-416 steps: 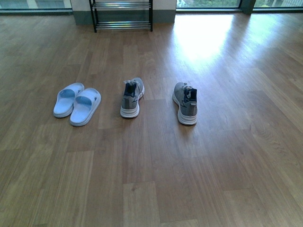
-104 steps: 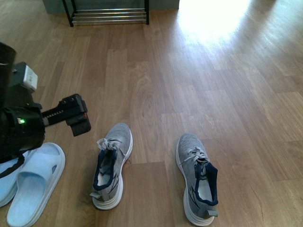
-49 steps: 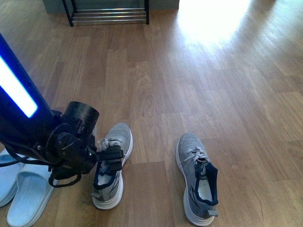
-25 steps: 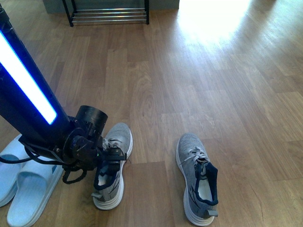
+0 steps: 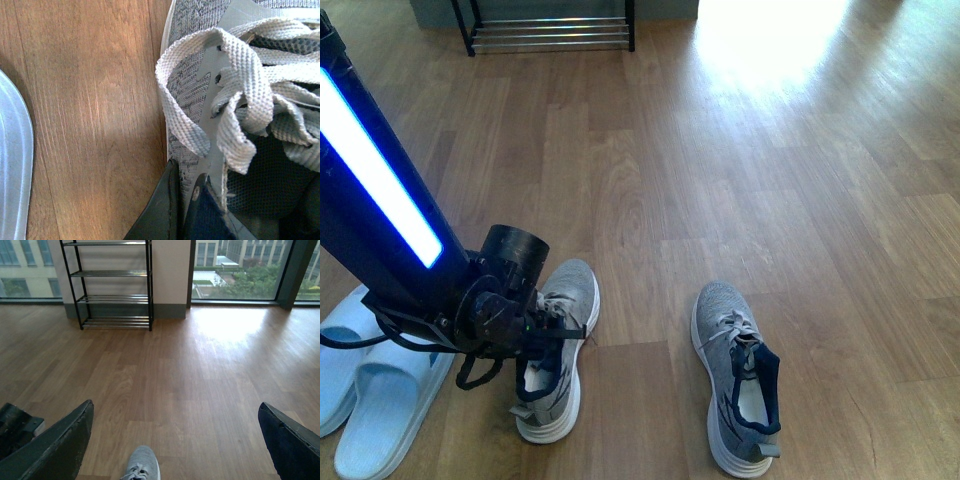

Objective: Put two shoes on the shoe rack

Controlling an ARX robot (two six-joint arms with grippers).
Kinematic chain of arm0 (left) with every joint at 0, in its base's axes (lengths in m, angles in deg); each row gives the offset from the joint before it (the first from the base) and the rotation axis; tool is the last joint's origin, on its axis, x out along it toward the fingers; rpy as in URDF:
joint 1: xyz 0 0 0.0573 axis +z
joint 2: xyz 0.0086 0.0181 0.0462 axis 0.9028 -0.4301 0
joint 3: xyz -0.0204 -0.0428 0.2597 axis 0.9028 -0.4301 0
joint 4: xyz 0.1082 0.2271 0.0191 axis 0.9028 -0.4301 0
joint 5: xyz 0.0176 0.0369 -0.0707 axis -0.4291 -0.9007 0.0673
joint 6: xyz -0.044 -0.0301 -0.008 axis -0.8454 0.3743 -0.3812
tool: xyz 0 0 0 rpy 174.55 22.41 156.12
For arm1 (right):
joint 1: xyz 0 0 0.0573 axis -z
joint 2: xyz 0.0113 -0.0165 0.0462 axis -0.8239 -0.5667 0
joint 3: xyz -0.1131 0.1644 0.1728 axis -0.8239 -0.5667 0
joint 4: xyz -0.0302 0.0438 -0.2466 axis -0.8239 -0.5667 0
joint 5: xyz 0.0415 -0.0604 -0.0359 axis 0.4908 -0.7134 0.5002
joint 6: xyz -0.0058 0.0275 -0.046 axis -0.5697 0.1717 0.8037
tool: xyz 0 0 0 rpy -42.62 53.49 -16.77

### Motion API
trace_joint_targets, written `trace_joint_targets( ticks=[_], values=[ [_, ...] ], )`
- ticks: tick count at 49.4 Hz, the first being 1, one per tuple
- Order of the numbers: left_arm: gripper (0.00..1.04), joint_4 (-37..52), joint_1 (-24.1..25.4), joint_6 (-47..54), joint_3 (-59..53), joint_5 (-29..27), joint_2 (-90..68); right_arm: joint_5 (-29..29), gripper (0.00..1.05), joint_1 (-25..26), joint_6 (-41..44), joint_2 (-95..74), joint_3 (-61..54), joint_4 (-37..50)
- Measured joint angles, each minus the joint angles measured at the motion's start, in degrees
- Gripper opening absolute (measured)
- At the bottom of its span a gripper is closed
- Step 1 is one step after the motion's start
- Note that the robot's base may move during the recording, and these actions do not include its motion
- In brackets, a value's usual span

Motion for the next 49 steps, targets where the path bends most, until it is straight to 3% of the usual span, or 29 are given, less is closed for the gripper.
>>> trace_joint_targets(
  ticks=[17, 27, 49],
  values=[
    [0.02, 0.9, 0.4, 0.0, -0.4, -2.8, -0.3, 0.0, 0.95, 0.0, 0.0, 0.0, 0.0, 0.0],
    [0.02, 4.3, 1.9, -0.9, -7.1, -4.9, 5.0, 0.0, 0.95, 0.0, 0.0, 0.0, 0.0, 0.0],
    [0.02, 13.6, 4.5, -1.4, -29.4, -9.5, 38.8, 0.0, 0.95, 0.0, 0.0, 0.0, 0.0, 0.0]
  ],
)
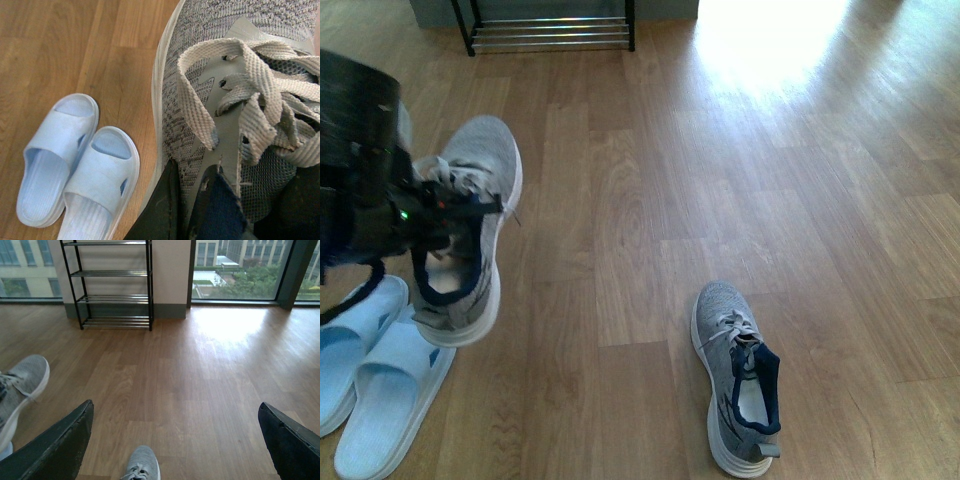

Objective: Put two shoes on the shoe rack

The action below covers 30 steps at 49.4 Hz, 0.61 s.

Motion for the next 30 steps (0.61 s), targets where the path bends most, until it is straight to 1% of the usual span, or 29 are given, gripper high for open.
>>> trace_joint_targets(
  ticks=[3, 9, 14, 21, 27, 30],
  values=[
    [0.02, 1.0, 0.0, 0.5, -4.5, -1.2, 7.8, 0.0, 0.95, 0.0, 0.0, 0.0, 0.0, 0.0],
    [0.02, 1.9, -0.5, 1.3, -9.6, -3.3, 17.6, 0.0, 0.95, 0.0, 0.0, 0.0, 0.0, 0.0],
    [0.02, 2.4, -2.2, 2.6, -15.1, -5.4, 27.3, 0.0, 0.95, 0.0, 0.0, 0.0, 0.0, 0.0],
    [0.02, 1.6, -3.9, 3.5, -20.1, -8.4, 36.3, 0.0, 0.95, 0.0, 0.0, 0.0, 0.0, 0.0],
    [0.02, -2.2, -5.2, 5.0, -24.9, -12.8, 46.6, 0.0, 0.95, 0.0, 0.0, 0.0, 0.0, 0.0],
    [0.02, -5.2, -6.0, 6.6, -27.0, -16.3, 51.9, 0.0, 0.95, 0.0, 0.0, 0.0, 0.0, 0.0]
  ],
)
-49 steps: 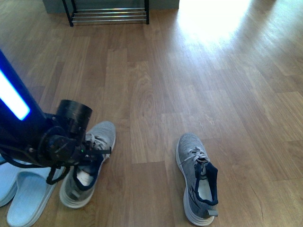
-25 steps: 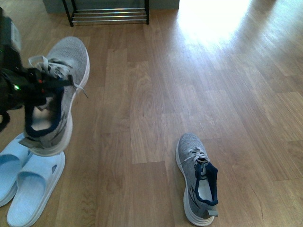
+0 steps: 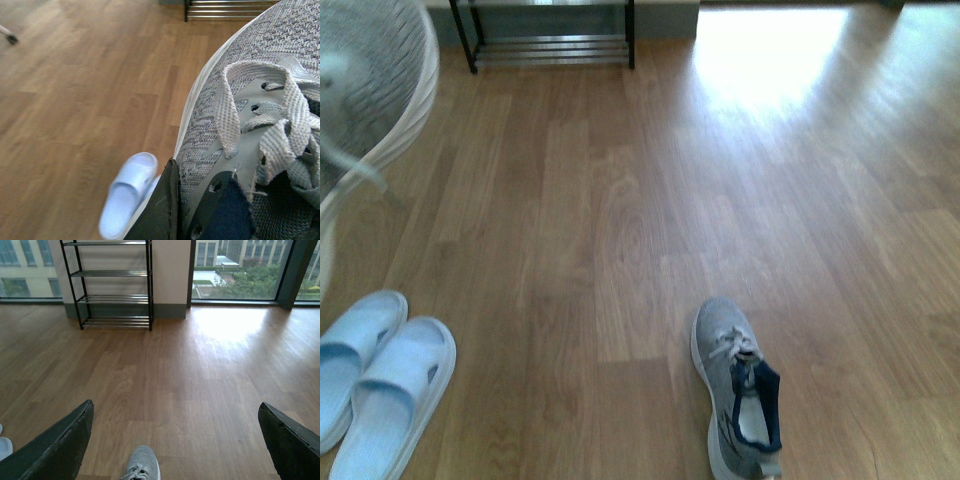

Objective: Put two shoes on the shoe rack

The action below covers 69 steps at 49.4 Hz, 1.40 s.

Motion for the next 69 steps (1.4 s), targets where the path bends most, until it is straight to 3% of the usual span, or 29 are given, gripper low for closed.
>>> trace_joint_targets(
  ticks=[8, 69],
  values=[
    [0.02, -6.6, -1.7, 2.4, -3.8, -5.5, 12.6, 0.0, 0.95, 0.0, 0.0, 0.0, 0.0, 0.0],
    [0.02, -6.7, -2.4, 3.3, -4.0, -4.0, 13.5, -0.2, 0.95, 0.0, 0.0, 0.0, 0.0, 0.0]
  ],
)
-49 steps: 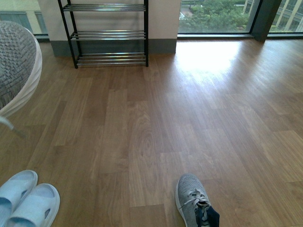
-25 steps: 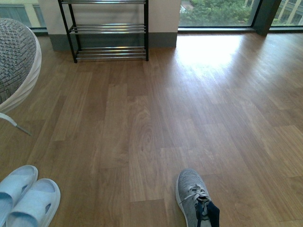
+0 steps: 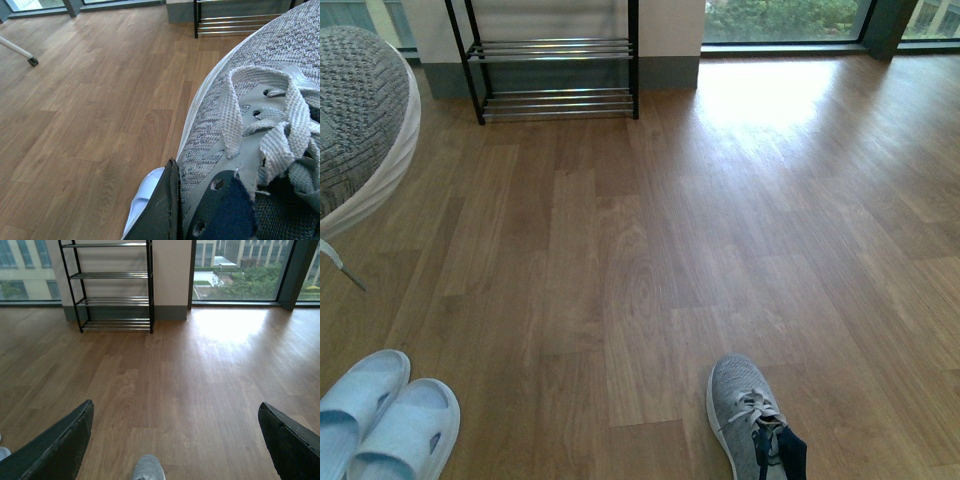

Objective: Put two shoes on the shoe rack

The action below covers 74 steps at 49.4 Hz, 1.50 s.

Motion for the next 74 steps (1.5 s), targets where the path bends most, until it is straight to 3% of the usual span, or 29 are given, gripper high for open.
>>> trace_joint_targets(
  ticks=[15, 18, 22, 28, 36, 42, 49, 58, 74],
  values=[
    [0.02, 0.0, 0.3, 0.0, 0.0, -1.2, 0.1, 0.6, 0.95, 0.0, -0.2, 0.0, 0.0, -0.1],
    [0.02, 0.0, 0.3, 0.0, 0.0, -0.6, 0.1, 7.6, 0.95, 2.3, -6.8, -3.2, 0.8, -3.1],
    [0.02, 0.0, 0.2, 0.0, 0.0, -0.5, 0.1, 5.6, 0.95, 0.1, -12.0, -12.2, 0.8, 3.2],
    [0.02, 0.0, 0.2, 0.0, 0.0, -0.8, 0.1, -0.9, 0.95, -5.4, -8.6, -36.6, 2.7, 25.1],
    [0.02, 0.0, 0.2, 0.0, 0.0, -0.7, 0.1, -1.1, 0.95, -5.1, -3.1, -66.2, 8.6, 45.0],
    [0.02, 0.0, 0.2, 0.0, 0.0, -0.6, 0.1, -1.0, 0.95, -4.2, 0.8, -92.5, 13.9, 54.4],
    [0.02, 0.0, 0.2, 0.0, 0.0, -0.6, 0.1, -0.3, 0.95, -4.5, 4.0, -116.0, 18.8, 55.6],
    [0.02, 0.0, 0.2, 0.0, 0.0, -0.6, 0.1, -2.7, 0.95, -5.6, 5.5, -134.3, 27.3, 56.6],
    [0.02, 0.0, 0.2, 0.0, 0.0, -0.6, 0.1, -4.5, 0.95, -1.7, 10.7, -148.2, 37.5, 55.7]
  ],
)
